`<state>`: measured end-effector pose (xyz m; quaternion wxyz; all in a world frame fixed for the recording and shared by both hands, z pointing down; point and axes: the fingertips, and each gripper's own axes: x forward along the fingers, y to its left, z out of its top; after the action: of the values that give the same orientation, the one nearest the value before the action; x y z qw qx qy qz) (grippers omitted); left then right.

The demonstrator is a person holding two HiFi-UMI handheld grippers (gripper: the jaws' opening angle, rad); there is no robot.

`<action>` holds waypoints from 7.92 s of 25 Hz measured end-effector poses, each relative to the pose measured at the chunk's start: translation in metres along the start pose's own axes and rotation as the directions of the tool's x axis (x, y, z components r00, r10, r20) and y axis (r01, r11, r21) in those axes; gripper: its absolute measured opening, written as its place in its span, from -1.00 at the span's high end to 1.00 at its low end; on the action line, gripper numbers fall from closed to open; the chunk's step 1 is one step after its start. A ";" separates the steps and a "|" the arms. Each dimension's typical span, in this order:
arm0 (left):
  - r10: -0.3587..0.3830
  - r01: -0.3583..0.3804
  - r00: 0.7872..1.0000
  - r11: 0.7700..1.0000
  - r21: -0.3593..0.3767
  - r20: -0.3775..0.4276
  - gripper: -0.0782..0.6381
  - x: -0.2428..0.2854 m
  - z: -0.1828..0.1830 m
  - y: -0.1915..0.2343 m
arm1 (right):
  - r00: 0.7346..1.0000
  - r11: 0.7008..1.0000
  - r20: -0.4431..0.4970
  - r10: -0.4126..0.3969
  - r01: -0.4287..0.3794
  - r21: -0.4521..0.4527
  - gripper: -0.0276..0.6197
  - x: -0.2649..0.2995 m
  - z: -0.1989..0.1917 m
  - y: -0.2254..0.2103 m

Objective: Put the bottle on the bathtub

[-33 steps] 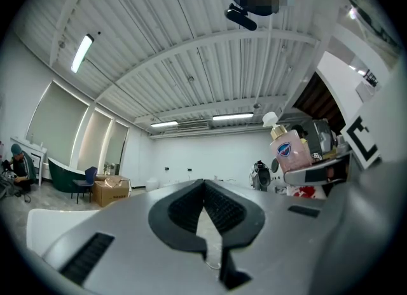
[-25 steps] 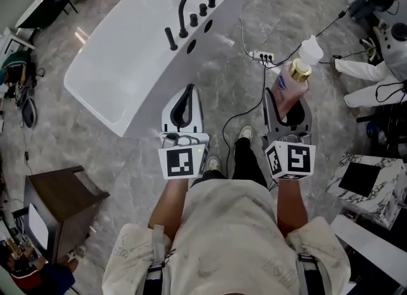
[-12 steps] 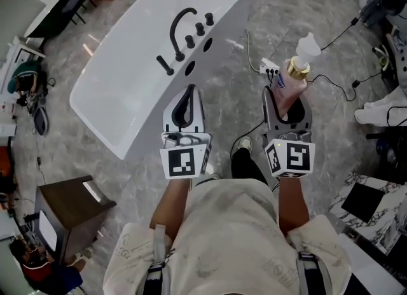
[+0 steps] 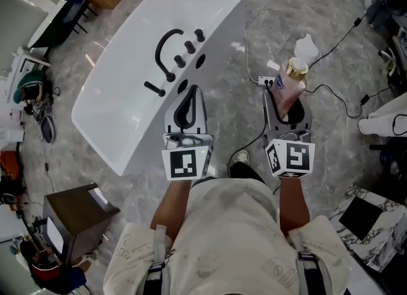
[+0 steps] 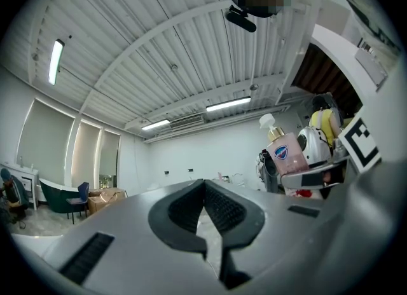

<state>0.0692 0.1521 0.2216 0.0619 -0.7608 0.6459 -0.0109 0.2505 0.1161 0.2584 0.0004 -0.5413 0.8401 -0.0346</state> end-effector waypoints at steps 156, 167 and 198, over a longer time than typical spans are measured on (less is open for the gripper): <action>0.137 -0.354 0.777 0.902 -0.246 -0.615 0.78 0.573 -0.356 0.252 | 0.787 0.878 -0.465 0.405 -0.477 -0.042 0.25 0.843 -0.386 0.000; 0.141 -0.362 0.781 0.896 -0.257 -0.608 0.78 0.572 -0.353 0.252 | 0.790 0.870 -0.466 0.399 -0.486 -0.080 0.25 0.828 -0.376 -0.008; 0.128 -0.332 0.795 0.910 -0.248 -0.593 0.78 0.580 -0.347 0.234 | 0.802 0.888 -0.468 0.371 -0.453 -0.074 0.08 0.788 -0.372 -0.038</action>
<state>-0.0980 -0.4838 0.5036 -0.2630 -0.6366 0.7157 -0.1160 -0.0553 -0.5948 0.6609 -0.2317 -0.3206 0.9151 -0.0784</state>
